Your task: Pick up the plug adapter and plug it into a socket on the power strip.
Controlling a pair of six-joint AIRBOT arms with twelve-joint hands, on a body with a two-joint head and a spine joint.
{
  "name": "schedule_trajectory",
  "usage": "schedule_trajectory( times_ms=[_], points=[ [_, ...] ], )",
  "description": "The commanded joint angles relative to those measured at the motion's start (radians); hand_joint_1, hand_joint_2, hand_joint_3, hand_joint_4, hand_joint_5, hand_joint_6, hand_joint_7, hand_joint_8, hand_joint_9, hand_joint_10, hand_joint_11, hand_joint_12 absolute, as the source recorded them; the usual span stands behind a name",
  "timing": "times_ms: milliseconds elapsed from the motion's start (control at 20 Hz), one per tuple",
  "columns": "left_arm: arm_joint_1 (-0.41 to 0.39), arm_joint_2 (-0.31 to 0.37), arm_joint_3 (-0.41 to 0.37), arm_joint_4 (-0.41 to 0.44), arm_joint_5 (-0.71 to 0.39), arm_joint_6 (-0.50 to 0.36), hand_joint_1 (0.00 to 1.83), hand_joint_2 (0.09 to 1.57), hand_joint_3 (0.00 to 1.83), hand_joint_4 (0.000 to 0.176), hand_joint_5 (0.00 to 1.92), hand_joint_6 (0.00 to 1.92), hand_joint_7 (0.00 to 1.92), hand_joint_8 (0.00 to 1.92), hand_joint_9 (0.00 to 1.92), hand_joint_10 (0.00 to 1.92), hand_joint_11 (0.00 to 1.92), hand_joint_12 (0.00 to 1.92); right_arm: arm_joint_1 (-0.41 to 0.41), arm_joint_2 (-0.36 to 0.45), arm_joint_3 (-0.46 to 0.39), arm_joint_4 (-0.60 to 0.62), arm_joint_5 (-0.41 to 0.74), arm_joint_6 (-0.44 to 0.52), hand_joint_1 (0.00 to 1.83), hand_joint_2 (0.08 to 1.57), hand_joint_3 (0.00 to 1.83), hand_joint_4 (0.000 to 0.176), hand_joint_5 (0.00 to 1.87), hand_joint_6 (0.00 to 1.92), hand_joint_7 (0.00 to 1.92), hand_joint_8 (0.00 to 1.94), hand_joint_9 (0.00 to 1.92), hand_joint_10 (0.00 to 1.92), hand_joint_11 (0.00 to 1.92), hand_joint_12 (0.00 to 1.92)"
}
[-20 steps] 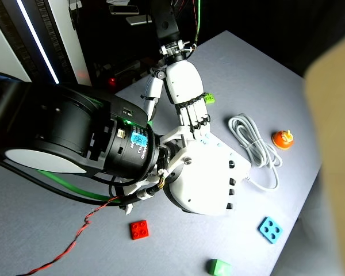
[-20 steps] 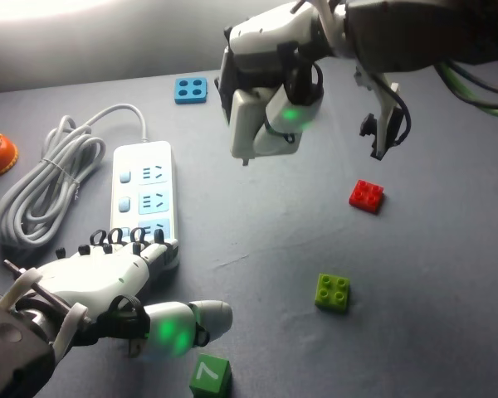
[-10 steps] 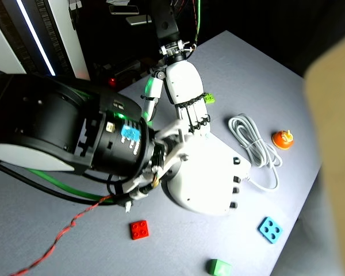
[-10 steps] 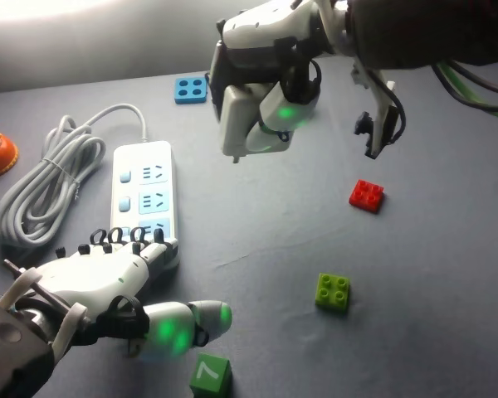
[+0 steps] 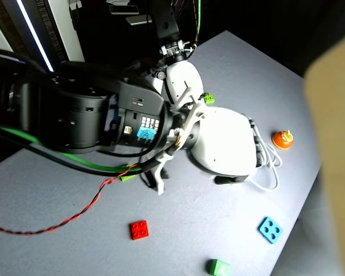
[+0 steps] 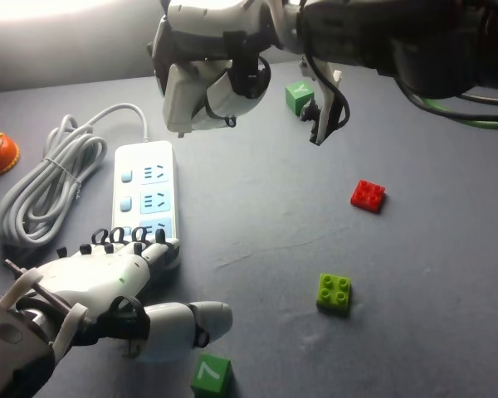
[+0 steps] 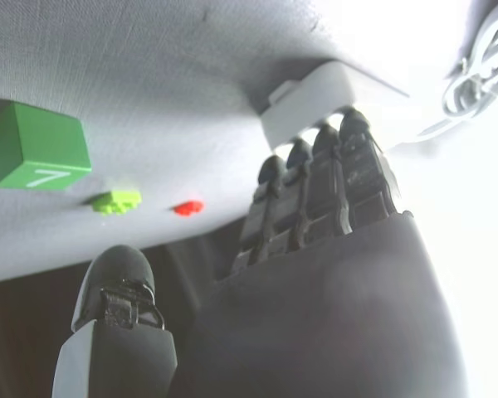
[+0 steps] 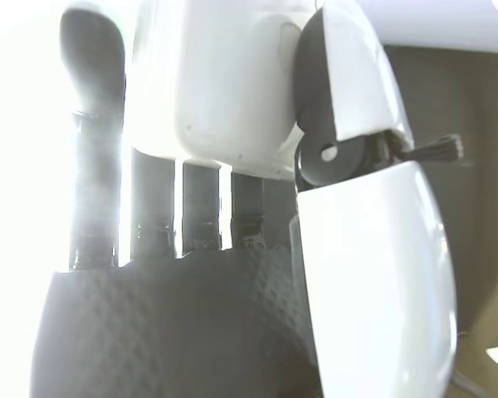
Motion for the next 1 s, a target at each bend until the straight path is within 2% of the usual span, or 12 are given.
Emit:
schedule_trajectory(
  times_ms=[0, 50, 200, 350, 450, 500, 600, 800, 850, 900, 950],
  points=[
    [0.002, -0.007, 0.002, 0.029, -0.004, -0.007, 0.0, 1.16, 0.0, 0.0, 0.0, 0.0, 0.0, 0.0, 0.0, 0.0, 0.0, 0.0, 0.016, -0.005, 0.006, 0.039, 0.055, -0.018, 1.26, 1.12, 0.0, 0.0, 0.98, 0.8, 1.0, 1.18, 0.96, 1.08, 0.95, 1.35],
    [0.002, -0.007, 0.002, 0.029, -0.004, -0.007, 0.0, 1.16, 0.0, 0.0, 0.0, 0.0, 0.0, 0.0, 0.0, 0.0, 0.0, 0.0, 0.013, -0.012, 0.01, 0.138, 0.066, -0.119, 1.26, 1.12, 0.0, 0.0, 0.96, 0.83, 0.99, 1.2, 0.96, 1.09, 0.96, 1.34],
    [0.002, -0.008, -0.001, 0.029, -0.004, -0.007, 0.0, 1.16, 0.0, 0.0, 0.0, 0.0, 0.0, 0.0, 0.0, 0.0, 0.0, 0.0, 0.006, -0.04, 0.023, 0.197, 0.112, -0.144, 1.26, 1.11, 0.0, 0.0, 1.0, 0.77, 1.0, 1.19, 0.97, 1.07, 0.96, 1.33],
    [0.002, -0.01, -0.002, 0.029, -0.004, -0.007, 0.0, 1.16, 0.0, 0.0, 0.0, 0.0, 0.0, 0.0, 0.0, 0.0, 0.0, 0.0, 0.012, -0.089, 0.068, 0.307, 0.156, -0.231, 1.26, 1.12, 0.0, 0.0, 0.97, 0.81, 1.0, 1.2, 0.98, 1.1, 0.98, 1.34],
    [0.002, -0.012, -0.002, 0.029, -0.004, -0.007, 0.0, 1.16, 0.0, 0.0, 0.0, 0.0, 0.0, 0.0, 0.0, 0.0, 0.0, 0.0, 0.017, -0.135, 0.114, 0.384, 0.199, -0.281, 1.26, 1.11, 0.0, 0.0, 0.99, 0.79, 1.01, 1.16, 0.96, 1.06, 0.93, 1.34],
    [0.002, -0.012, -0.003, 0.029, -0.004, -0.007, 0.0, 1.15, 0.0, 0.0, 0.0, 0.0, 0.01, 0.0, 0.0, 0.0, 0.0, 0.0, 0.018, -0.152, 0.132, 0.401, 0.206, -0.293, 1.26, 1.11, 0.0, 0.0, 1.01, 0.76, 1.02, 1.14, 0.97, 1.03, 0.91, 1.35],
    [0.002, -0.015, -0.003, 0.029, -0.004, -0.007, 0.0, 1.16, 0.0, 0.0, 0.0, 0.0, 0.0, 0.0, 0.0, 0.0, 0.0, 0.0, 0.018, -0.187, 0.167, 0.443, 0.209, -0.328, 1.26, 1.12, 0.0, 0.0, 0.97, 0.8, 0.99, 1.21, 0.94, 1.09, 0.9, 1.39],
    [0.005, -0.018, -0.002, 0.029, -0.004, -0.004, 0.0, 1.16, 0.0, 0.0, 0.0, 0.0, 0.0, 0.0, 0.0, 0.0, 0.0, 0.0, 0.008, -0.21, 0.173, 0.473, 0.159, -0.411, 1.26, 1.11, 0.0, 0.0, 1.0, 0.77, 1.0, 1.18, 0.96, 1.07, 0.95, 1.33],
    [0.005, -0.018, -0.003, 0.029, -0.004, -0.004, 0.0, 1.16, 0.0, 0.0, 0.0, 0.0, 0.0, 0.0, 0.0, 0.0, 0.0, 0.0, 0.007, -0.211, 0.173, 0.581, 0.151, -0.523, 1.26, 1.11, 0.0, 0.0, 1.01, 0.75, 1.02, 1.15, 0.98, 1.04, 0.96, 1.32],
    [0.006, -0.018, -0.003, 0.03, -0.004, -0.004, 0.0, 1.15, 0.0, 0.0, 0.0, 0.0, 0.01, 0.0, 0.0, 0.0, 0.0, 0.0, 0.007, -0.213, 0.171, 0.806, 0.184, -0.727, 1.26, 1.12, 0.0, 0.0, 0.98, 0.79, 0.99, 1.2, 0.96, 1.07, 0.94, 1.35],
    [0.006, -0.019, -0.003, 0.041, -0.004, -0.005, 0.0, 1.15, 0.0, 0.0, 0.0, 0.0, 0.0, 0.0, 0.0, 0.0, 0.0, 0.0, 0.008, -0.216, 0.166, 0.958, 0.249, -0.832, 1.26, 1.12, 0.0, 0.0, 0.98, 0.8, 0.99, 1.2, 0.95, 1.08, 0.94, 1.35]
  ],
)
